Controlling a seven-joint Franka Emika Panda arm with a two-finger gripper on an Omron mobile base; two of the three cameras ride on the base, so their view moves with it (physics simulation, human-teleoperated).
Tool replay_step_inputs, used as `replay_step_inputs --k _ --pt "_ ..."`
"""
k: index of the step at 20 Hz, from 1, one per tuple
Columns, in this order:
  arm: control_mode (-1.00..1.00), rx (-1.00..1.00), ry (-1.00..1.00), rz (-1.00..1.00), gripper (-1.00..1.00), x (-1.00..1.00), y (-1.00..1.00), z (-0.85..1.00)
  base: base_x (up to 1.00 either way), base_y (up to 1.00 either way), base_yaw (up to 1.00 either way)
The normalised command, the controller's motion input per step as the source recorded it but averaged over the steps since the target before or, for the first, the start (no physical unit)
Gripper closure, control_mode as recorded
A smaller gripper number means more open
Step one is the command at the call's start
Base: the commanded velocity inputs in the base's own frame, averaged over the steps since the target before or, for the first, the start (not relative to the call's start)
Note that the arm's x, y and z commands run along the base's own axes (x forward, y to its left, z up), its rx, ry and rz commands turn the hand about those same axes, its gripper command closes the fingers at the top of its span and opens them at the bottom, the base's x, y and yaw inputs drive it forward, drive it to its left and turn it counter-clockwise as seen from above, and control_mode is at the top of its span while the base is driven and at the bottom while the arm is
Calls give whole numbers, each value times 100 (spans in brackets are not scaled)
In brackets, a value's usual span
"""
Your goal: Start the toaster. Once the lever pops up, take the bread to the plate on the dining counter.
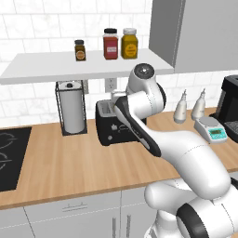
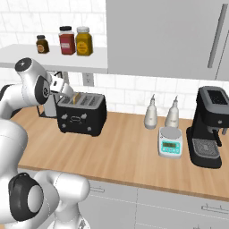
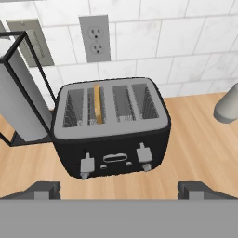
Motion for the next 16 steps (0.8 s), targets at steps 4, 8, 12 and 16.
replay_step_inputs --k 4,8,12,16 --pt "-100 0 0 0 -100 0 0 0 0 0 0" --pt "-100 0 0 0 -100 0 0 0 0 0 0" --pt "-100 0 0 0 -100 0 0 0 0 0 0" --pt "-100 0 0 0 -100 0 0 0 0 0 0"
